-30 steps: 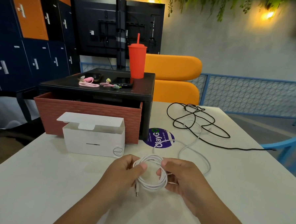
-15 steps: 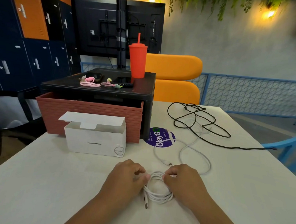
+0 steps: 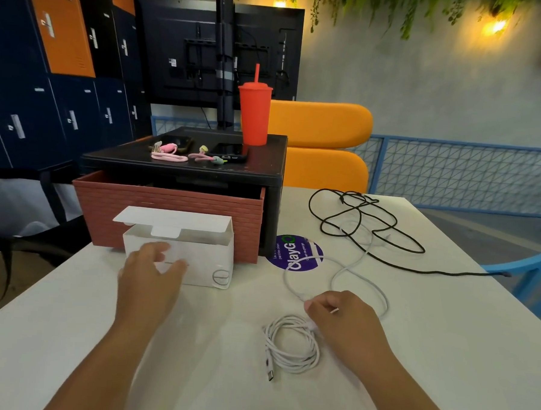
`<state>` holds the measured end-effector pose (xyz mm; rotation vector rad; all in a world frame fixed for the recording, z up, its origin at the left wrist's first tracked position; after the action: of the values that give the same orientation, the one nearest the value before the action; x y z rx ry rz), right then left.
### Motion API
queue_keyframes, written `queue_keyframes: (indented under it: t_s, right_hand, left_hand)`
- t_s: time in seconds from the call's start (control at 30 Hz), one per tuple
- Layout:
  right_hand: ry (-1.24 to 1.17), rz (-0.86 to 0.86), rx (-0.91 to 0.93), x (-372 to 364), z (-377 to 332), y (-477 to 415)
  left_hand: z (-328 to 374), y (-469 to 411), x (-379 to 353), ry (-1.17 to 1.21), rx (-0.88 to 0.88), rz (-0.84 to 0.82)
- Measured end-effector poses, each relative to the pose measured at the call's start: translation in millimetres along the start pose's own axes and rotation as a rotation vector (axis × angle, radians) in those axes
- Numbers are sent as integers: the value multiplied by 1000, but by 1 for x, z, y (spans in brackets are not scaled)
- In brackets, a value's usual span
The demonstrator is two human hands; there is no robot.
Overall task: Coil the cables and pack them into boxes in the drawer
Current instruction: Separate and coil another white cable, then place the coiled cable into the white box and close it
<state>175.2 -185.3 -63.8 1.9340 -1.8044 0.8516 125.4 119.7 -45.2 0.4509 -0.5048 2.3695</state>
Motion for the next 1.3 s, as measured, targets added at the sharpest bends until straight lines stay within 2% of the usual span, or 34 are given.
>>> queue_keyframes:
  t_s: [0.17, 0.27, 0.4, 0.57, 0.87, 1.07, 1.17, 1.3]
  right_hand:
    - [23, 15, 43, 1, -3, 0]
    - [44, 8, 66, 0, -7, 0]
    - [53, -8, 91, -2, -9, 1]
    - [58, -16, 122, -3, -12, 2]
    - [19, 44, 230, 0, -22, 4]
    - [47, 112, 347, 3, -36, 7]
    - [70, 135, 405, -1, -41, 7]
    - [125, 157, 418, -1, -40, 3]
  left_hand:
    - [-1, -5, 7, -269, 13, 26]
    - [-1, -7, 9, -396, -44, 29]
    - [8, -7, 13, -466, -134, 109]
    - [10, -8, 8, -482, -211, 102]
    - [45, 31, -22, -158, -441, -70]
    - [65, 65, -38, -158, -672, -20]
    - [64, 66, -43, -170, -660, -20]
    - [60, 64, -39, -34, -590, -79]
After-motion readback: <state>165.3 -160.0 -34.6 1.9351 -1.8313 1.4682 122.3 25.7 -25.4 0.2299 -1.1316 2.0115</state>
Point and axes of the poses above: each hand's wrist, its own y-axis away from the middle knuckle, its own x-axis out of the back of the hand, z = x × y, the point moved 9 cm from there along -y, towards the middle knuckle, and after that the axes turned 3 degrees about x, right-handed, at the moved point
